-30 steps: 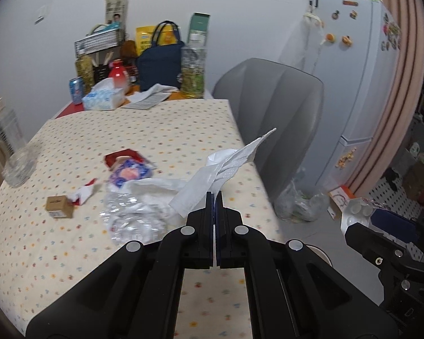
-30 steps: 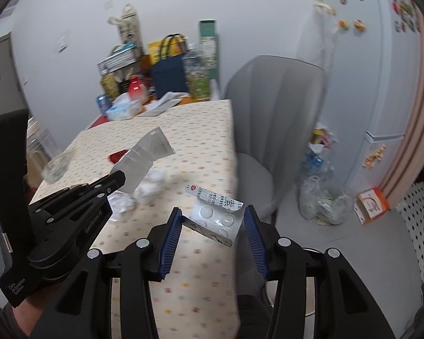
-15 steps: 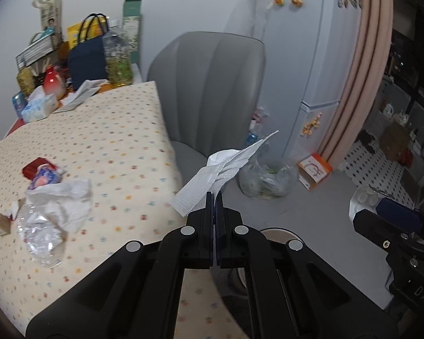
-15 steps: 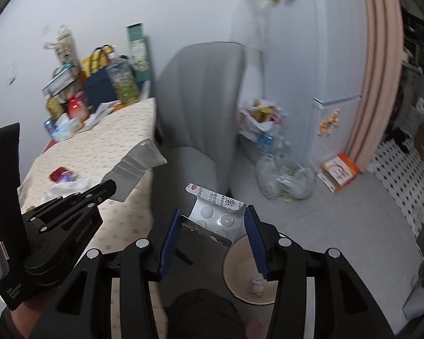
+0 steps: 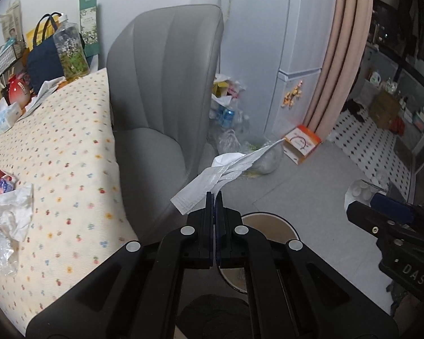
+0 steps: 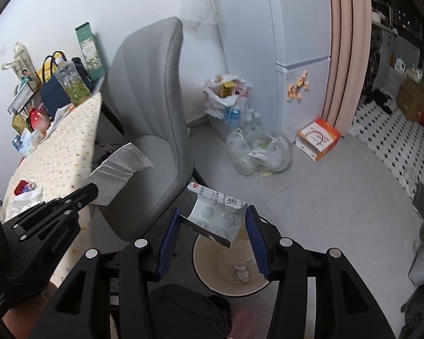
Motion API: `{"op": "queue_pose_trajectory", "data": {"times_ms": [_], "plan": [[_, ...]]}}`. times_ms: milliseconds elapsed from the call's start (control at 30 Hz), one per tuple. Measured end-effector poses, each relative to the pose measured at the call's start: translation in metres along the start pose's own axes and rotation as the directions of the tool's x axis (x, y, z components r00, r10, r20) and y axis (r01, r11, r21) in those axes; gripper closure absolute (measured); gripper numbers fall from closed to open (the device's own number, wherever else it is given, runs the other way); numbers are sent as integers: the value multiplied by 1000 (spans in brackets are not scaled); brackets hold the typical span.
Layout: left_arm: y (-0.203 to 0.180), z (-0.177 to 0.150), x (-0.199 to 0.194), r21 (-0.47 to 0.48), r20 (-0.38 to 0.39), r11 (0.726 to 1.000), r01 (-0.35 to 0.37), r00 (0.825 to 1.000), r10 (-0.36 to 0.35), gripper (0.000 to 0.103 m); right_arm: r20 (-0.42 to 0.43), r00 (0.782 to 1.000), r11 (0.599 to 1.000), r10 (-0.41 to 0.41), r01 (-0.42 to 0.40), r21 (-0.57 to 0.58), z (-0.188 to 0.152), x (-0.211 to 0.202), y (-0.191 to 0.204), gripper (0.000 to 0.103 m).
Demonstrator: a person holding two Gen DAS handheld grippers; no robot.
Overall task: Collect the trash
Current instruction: 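Carry the white tissue in the left tool toward the trash bin, then lower the tissue into the bin and open the left tool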
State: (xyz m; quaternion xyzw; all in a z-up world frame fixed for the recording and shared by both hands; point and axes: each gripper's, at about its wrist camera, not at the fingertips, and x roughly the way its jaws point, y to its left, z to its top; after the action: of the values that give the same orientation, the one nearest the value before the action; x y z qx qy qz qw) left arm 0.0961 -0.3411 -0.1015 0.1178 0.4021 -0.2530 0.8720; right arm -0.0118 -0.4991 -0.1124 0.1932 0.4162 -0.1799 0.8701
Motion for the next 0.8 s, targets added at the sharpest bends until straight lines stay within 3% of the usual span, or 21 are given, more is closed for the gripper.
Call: {"op": "queue_pose_trajectory", "data": {"times_ms": [100,233,467,800], "plan": [[-4,-1,7,6,-17,1000,-5,1000,6,101,-25,1000,1000,2,-2,13,-3,14,-7,53],[-8,-3,15,12,-37,1000,-10,999,11,101,-37,999,1000,2,-1,29,-6,23,-16,38],[-18,-4,26,29,-58,1000,-3,998,5,101,-44,999,999,-4,6,48,-7,25,-24,36],[-62,-10,46,85,-101,994,66,993,-57,101,-6,998,991,-69,69,113,-10,-4,-59,30]]}}
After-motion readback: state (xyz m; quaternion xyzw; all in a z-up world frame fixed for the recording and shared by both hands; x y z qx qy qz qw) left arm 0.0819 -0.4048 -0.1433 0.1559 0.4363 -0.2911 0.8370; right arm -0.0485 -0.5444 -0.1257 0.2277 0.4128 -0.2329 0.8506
